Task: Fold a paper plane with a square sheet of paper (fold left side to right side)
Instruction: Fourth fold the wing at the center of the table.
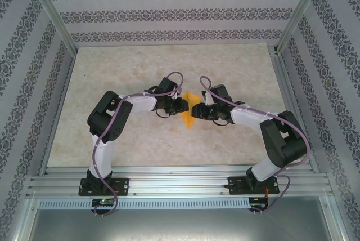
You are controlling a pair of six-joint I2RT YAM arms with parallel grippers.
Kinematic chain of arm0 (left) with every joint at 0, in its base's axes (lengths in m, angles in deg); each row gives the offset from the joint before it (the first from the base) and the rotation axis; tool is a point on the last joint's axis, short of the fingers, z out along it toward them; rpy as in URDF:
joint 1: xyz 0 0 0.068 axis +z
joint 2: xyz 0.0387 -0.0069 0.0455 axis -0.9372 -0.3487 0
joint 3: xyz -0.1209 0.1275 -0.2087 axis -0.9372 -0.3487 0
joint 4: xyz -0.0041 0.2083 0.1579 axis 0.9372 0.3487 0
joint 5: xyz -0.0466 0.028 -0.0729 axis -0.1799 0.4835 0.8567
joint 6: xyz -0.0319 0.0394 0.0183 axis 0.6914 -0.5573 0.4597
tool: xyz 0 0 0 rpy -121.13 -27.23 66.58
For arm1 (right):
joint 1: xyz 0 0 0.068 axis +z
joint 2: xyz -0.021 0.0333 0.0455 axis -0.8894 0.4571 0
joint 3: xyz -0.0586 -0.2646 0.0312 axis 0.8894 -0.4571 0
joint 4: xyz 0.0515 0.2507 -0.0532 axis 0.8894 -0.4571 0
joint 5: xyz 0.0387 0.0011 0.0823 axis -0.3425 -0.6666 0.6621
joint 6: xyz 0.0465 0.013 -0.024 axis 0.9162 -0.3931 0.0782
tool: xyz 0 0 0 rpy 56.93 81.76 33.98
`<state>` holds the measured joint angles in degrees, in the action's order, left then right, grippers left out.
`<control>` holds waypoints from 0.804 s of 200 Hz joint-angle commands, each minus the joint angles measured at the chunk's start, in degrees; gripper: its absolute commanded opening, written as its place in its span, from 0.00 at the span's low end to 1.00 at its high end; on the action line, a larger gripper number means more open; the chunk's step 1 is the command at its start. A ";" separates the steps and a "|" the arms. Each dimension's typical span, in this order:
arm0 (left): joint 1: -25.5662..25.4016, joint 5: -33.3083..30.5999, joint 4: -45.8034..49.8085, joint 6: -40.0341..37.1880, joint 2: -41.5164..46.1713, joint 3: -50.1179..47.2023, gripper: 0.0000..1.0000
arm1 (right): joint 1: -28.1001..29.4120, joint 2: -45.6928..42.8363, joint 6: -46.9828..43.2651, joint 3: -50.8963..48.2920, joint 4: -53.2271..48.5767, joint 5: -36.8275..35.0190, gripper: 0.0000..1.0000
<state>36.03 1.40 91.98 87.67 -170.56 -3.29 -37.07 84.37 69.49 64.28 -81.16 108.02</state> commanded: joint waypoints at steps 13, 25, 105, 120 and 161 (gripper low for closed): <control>-1.05 -3.43 2.95 -1.41 -2.77 -0.83 0.29 | 2.96 2.33 2.07 -0.20 1.55 -2.57 0.41; -1.00 -3.50 3.03 -1.44 -2.73 -0.77 0.29 | 3.67 2.61 2.47 -0.39 2.03 -3.70 0.41; -0.98 -3.53 3.19 -1.45 -2.70 -0.83 0.29 | 7.01 5.33 1.76 1.65 -0.29 -7.75 0.44; -1.01 -3.57 3.21 -1.43 -2.70 -0.75 0.29 | 7.57 5.91 1.27 2.66 -1.37 -8.90 0.43; -0.98 -3.48 3.28 -1.48 -2.53 -0.75 0.29 | 8.45 7.45 0.88 3.92 -2.20 -10.02 0.36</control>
<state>36.03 1.24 92.03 87.67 -170.56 -3.27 -29.24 90.71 71.33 66.60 -82.67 100.17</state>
